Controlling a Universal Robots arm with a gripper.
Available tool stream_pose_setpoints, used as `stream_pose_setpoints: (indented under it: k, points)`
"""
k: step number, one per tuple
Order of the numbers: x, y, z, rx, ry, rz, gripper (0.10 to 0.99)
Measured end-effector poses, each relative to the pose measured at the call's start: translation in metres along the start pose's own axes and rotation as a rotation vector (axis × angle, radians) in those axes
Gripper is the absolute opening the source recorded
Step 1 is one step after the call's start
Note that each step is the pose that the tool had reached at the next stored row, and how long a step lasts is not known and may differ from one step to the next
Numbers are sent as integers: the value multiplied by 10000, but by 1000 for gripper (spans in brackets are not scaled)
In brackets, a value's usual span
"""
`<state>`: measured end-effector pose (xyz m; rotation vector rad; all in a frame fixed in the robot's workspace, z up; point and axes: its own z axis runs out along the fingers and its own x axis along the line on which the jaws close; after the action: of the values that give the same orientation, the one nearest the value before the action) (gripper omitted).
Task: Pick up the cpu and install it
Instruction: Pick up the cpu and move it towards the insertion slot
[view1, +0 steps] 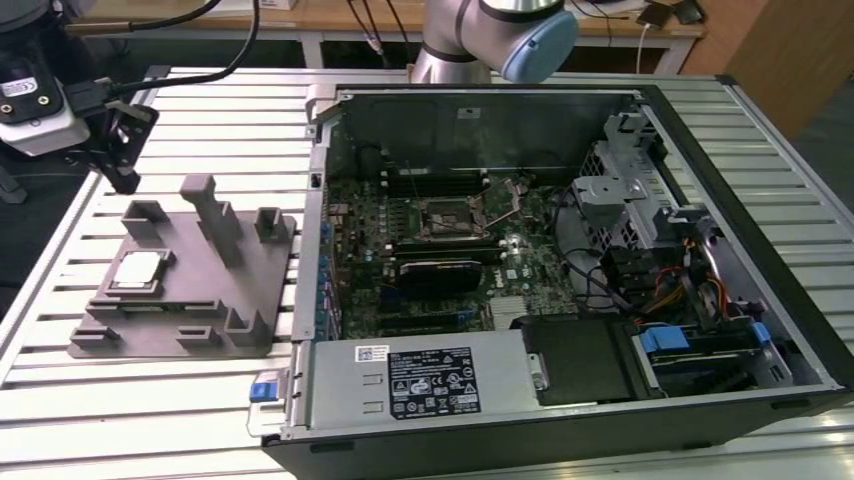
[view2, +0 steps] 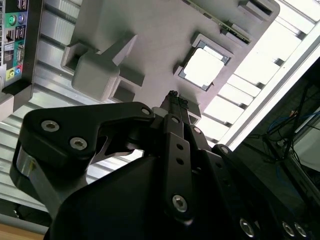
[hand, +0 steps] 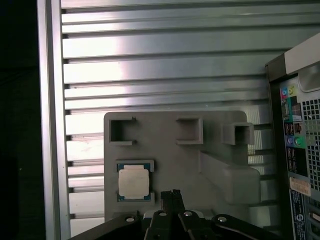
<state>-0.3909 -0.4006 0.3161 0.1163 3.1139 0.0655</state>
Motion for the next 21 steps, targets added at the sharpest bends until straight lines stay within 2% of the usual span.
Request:
stream_pose_setpoints:
  k: [14,21]
  points:
    - [97,-45,174,-3,-4,-1,106]
    - [172,-65,272,-1,-1,0,106]
